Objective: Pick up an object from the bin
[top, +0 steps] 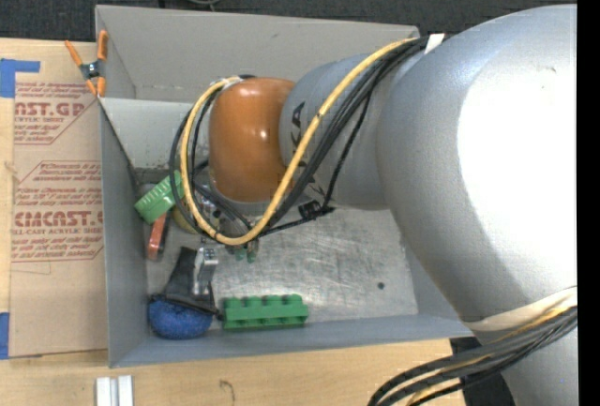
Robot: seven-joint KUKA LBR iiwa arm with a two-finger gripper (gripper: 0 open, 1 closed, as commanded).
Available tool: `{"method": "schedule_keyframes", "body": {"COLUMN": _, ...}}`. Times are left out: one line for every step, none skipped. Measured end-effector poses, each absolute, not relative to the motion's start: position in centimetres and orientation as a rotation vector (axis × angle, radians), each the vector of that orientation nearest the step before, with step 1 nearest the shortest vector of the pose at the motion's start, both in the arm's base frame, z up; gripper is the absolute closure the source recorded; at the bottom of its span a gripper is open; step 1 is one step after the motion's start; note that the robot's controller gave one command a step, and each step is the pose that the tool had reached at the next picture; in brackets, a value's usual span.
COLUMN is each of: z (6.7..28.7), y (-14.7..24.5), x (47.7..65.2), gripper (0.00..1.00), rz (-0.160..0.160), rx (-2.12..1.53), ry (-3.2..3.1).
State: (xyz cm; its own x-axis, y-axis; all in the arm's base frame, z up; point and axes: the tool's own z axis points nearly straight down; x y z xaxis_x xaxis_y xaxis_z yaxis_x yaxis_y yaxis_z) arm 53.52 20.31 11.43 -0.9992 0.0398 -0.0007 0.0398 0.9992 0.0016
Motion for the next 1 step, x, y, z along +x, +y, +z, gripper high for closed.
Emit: {"method": "schedule_keyframes", "body": {"z": 11.42, "y": 20.31, "x": 53.51, "gripper": 0.00, "rz": 0.002, "rx": 0.063, "ry": 3.141}}
